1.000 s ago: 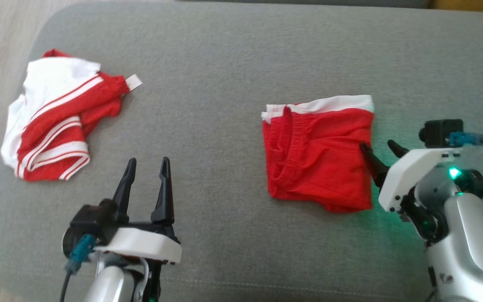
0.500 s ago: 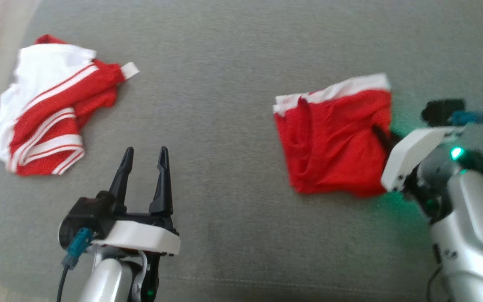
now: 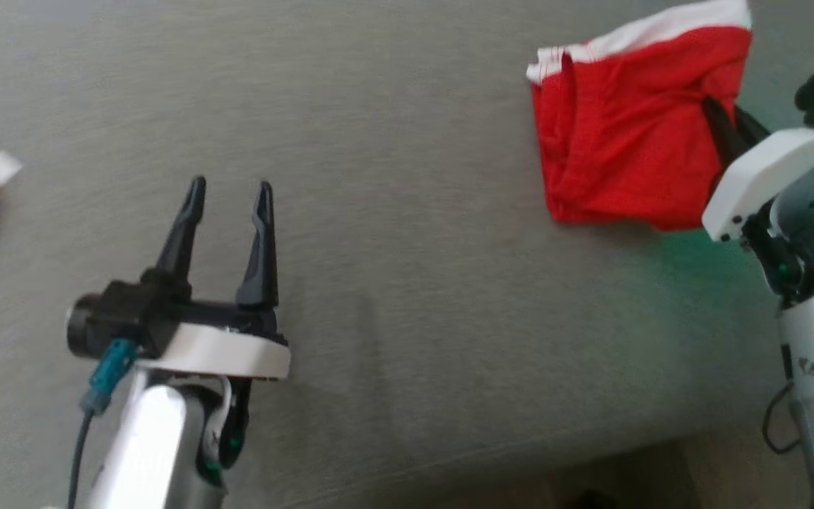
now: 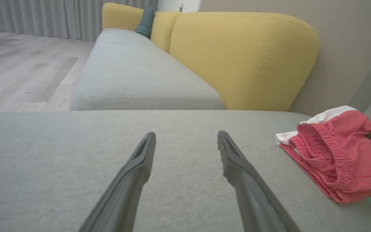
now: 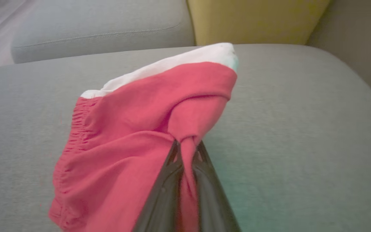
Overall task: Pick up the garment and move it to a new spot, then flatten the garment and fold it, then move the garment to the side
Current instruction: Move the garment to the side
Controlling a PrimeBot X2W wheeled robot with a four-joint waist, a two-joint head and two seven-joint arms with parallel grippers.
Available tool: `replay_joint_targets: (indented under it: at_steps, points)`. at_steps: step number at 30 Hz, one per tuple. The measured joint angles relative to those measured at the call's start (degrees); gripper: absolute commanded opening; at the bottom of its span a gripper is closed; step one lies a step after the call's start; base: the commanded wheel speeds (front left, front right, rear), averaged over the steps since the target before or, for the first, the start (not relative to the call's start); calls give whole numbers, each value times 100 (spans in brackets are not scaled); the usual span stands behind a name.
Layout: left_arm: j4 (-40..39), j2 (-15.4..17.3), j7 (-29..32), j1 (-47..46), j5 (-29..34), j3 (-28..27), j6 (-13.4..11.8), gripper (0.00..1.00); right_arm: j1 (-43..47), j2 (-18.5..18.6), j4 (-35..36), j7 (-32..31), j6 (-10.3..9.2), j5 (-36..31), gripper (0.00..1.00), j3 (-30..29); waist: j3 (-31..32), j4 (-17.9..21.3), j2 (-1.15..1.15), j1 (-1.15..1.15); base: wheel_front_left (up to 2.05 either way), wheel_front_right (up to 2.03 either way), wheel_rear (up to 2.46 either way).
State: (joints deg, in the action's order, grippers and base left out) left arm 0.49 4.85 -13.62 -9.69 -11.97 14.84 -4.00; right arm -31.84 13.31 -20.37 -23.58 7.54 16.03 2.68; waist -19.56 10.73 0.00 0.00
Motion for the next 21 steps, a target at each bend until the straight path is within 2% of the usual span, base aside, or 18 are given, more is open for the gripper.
replay_joint_targets:
  at_steps: [7, 11, 16, 21]
  points:
    - [-271, 204, 316, -176, 138, 54, -2, 100, -177, -204, -233, 372, 0, -88, 0, 96, -347, 990, 0, 0, 0, 0, 0]
    - [-361, 244, 401, -185, 148, 68, -3, 100, -383, -229, -502, 615, 0, -286, 0, 144, -549, 1299, 0, 0, 0, 0, 0]
    - [-436, 267, 428, -240, 148, 84, -12, 100, -953, -141, -903, 773, 0, -583, 0, 140, -675, 1189, 0, 0, 0, 0, 0]
    - [-491, 269, 417, -242, 144, 66, -54, 100, -1540, 327, -1394, 850, 0, -1093, 0, 74, -707, 813, 0, 0, 0, 0, 0]
